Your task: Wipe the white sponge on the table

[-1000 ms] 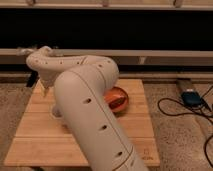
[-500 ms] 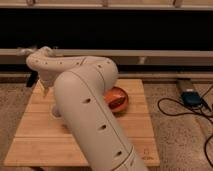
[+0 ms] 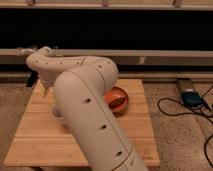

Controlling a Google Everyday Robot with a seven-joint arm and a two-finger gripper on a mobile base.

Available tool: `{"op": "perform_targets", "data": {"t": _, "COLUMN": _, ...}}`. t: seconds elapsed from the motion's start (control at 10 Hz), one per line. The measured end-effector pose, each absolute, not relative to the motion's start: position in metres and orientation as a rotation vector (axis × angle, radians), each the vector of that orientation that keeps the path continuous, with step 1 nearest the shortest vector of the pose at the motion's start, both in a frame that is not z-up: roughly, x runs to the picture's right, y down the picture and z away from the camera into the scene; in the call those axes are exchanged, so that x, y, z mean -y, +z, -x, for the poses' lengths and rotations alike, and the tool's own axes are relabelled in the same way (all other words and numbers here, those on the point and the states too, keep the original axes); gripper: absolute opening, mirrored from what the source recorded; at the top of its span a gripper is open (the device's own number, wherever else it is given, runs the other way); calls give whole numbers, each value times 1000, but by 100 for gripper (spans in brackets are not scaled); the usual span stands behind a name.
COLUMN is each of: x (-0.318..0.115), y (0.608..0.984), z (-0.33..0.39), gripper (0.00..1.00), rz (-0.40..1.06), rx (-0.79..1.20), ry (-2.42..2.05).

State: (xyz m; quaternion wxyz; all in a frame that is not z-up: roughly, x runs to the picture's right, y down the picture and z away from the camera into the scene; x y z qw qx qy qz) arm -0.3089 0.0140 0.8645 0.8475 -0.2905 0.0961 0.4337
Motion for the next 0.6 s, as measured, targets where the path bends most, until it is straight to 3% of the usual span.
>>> {"op": "perform_targets", "data": {"t": 0.6, "x": -14, "y": 865, "z": 308, "gripper": 80, "rz": 612, "rx": -203, "ry": 915}}
